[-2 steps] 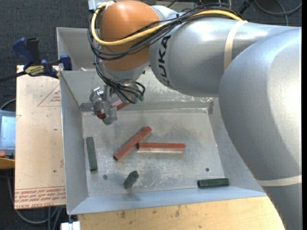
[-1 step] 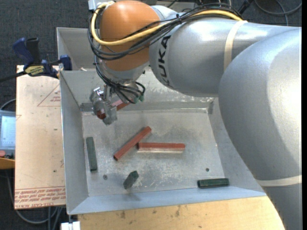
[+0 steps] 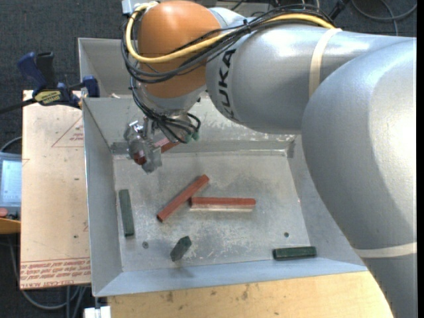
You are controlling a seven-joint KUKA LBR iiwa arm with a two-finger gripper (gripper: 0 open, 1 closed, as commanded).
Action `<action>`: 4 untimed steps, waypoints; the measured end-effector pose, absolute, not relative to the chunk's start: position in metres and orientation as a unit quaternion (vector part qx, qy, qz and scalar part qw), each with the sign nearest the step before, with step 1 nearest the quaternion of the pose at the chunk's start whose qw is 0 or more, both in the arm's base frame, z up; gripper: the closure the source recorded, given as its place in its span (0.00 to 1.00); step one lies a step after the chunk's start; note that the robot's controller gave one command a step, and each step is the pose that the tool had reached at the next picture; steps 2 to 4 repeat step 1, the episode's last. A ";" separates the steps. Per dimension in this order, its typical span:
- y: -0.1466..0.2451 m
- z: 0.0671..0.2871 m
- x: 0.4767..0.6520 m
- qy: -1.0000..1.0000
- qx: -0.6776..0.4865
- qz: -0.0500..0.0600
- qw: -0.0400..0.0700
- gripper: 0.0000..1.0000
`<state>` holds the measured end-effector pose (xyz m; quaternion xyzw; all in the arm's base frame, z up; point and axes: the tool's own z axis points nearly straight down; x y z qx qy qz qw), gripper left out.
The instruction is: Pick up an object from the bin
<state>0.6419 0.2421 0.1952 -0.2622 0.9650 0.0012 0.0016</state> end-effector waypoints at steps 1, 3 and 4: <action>0.242 0.195 0.642 0.965 -0.262 0.001 0.002 1.00; 0.242 0.195 0.642 0.965 -0.262 0.001 0.002 1.00; 0.242 0.195 0.642 0.965 -0.262 0.001 0.002 1.00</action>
Offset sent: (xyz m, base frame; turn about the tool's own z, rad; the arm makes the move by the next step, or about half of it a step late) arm 0.0000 0.0000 0.0000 0.0000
